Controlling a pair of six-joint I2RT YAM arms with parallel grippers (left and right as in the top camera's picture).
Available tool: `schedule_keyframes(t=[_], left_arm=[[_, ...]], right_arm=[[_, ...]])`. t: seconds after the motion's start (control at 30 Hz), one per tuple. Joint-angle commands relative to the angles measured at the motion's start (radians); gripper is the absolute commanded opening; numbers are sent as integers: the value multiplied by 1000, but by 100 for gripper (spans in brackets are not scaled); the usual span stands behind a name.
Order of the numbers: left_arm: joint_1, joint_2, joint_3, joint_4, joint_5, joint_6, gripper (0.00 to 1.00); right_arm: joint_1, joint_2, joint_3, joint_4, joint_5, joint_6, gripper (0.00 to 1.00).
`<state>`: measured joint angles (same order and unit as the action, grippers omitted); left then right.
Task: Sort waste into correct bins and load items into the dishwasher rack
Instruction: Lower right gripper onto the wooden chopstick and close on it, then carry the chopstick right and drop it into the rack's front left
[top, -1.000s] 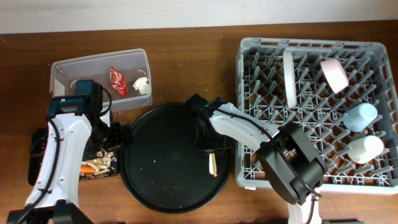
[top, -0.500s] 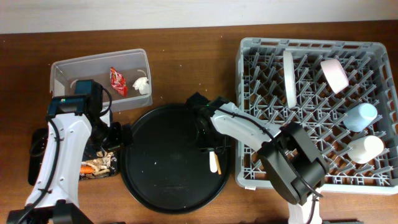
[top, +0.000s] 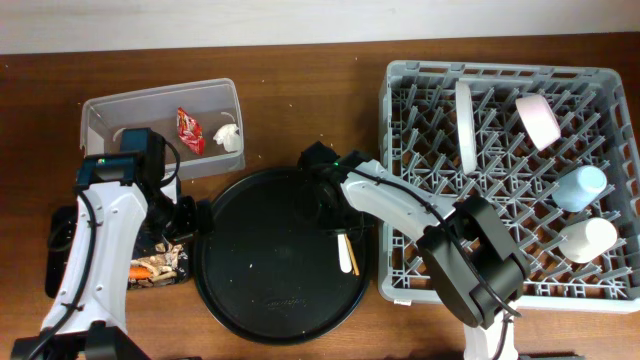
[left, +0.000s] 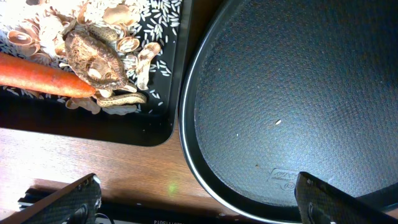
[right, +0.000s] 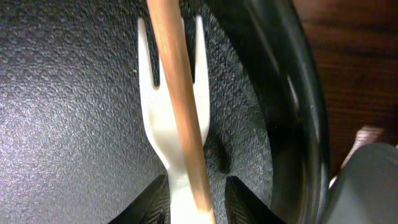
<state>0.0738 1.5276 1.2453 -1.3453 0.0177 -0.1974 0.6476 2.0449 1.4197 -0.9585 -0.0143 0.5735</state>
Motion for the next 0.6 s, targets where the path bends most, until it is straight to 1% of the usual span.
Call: schedule_keyframes(t=[0.0,0.1,0.43,0.47,0.5,0.57], left_arm=[[-1,-4,-2,5,-7,19,99],[-1,-4,-2,6,-6,19,99],[-1,-4,-2,18,-7,19,99],[-1,-4,-2,20,-6,19,99],[-1,-4,-2,21,-6,19,99],[-1,-4,-2,20,-7,19,99]], right_arm=[[-8,-30,18,42,36,-51,34],[-8,-30,18,75,35,-69,37],[-13,-30,18,118,66,-69,36],[-18,-30,18,118,67,-69,29],[-23,-30,18,118,68,-69,25],[-33,-30,18,118,68,-68,21]])
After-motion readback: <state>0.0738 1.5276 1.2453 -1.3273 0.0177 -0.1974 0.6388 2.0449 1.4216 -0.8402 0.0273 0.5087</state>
